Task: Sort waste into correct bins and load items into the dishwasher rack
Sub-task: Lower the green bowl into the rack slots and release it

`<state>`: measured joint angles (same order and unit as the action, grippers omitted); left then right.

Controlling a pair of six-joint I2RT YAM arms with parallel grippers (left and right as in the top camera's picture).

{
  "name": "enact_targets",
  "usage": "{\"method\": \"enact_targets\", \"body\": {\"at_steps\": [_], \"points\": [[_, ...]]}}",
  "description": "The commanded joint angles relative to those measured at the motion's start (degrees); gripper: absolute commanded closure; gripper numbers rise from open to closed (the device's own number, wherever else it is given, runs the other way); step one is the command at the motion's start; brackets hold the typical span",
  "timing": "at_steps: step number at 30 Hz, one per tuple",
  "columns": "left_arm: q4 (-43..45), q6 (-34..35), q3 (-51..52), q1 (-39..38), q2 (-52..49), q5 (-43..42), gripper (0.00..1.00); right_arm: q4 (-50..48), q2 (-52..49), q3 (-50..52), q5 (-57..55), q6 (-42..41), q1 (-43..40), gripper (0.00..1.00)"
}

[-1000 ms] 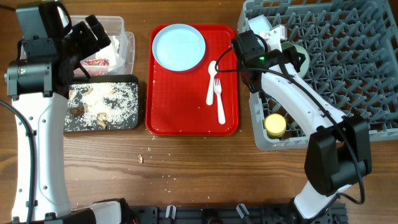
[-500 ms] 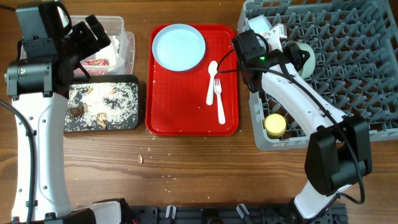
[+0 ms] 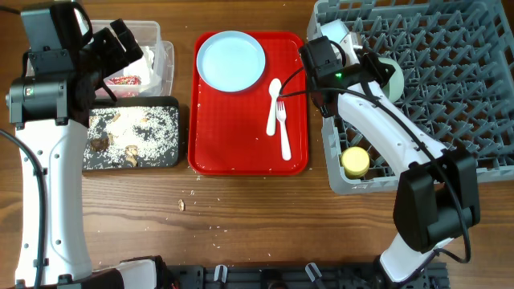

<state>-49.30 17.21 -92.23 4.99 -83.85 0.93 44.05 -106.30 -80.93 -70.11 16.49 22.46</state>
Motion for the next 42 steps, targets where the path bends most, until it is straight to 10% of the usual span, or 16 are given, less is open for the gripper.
{"method": "enact_targets", "body": {"at_steps": [1,12,21,42], "points": [[0.15,-0.48,-0.48,0.26,-0.35,-0.46,0.0,0.11,-1.29,0.33,2.8,1.95,0.15,0.96],[0.13,-0.48,-0.48,0.26,-0.35,-0.46,0.0,0.81,-1.29,0.33,6.14,4.92,3.21,0.91],[0.13,-0.48,-0.48,0.26,-0.35,-0.46,0.0,0.74,-1.29,0.33,6.14,5.01,3.41,0.34],[0.13,-0.5,-0.48,0.26,-0.35,-0.46,0.0,-2.21,-1.29,0.31,22.6,7.3,7.45,0.22]]}}
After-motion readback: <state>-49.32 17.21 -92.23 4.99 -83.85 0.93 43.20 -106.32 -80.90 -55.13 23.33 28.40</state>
